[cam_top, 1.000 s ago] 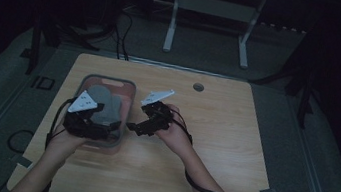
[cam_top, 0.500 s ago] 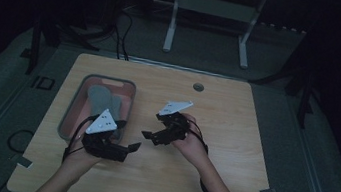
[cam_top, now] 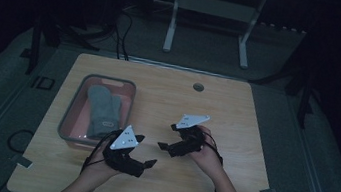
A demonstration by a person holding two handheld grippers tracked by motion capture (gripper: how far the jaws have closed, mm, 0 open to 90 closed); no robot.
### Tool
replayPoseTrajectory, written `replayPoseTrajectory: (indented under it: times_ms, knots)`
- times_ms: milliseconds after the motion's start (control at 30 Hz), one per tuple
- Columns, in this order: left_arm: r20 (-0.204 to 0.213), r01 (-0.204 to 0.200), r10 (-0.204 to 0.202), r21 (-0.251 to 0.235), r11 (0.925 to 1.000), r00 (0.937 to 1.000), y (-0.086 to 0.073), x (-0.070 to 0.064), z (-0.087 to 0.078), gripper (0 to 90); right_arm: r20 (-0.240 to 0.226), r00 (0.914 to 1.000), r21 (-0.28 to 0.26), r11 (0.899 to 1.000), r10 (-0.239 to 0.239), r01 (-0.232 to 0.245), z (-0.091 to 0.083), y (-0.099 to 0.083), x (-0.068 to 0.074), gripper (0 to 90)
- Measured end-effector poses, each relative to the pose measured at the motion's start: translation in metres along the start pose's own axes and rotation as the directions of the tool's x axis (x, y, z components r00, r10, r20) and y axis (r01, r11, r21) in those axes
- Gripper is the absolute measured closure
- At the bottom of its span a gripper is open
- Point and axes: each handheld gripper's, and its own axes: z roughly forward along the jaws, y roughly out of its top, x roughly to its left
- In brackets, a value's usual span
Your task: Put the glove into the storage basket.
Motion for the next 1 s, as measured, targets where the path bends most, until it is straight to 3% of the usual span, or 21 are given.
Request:
replayPoseTrajectory:
  times_ms: [267,600,700,1000]
  knots:
    - [0.042,-0.017,0.018,-0.009,0.9998,0.9990,-0.008,-0.005,0.015,14.5,0.009,1.0000,0.032,0.999,0.001,-0.001,-0.002,-0.026,-0.006,14.0]
    - [0.095,-0.024,0.020,0.051,0.9984,0.9953,-0.022,-0.010,0.035,14.5,0.012,0.9999,0.054,0.998,0.009,-0.010,-0.005,-0.055,-0.010,14.0]
    - [0.106,-0.011,0.004,0.059,0.9982,0.9944,-0.027,-0.009,0.040,14.5,0.011,0.9998,0.059,0.998,0.015,-0.016,-0.005,-0.062,-0.009,14.0]
    - [0.150,-0.020,0.009,0.068,0.9975,0.9886,-0.035,-0.013,0.050,14.5,0.030,0.9995,0.045,0.999,0.010,-0.011,-0.012,-0.083,-0.008,13.9]
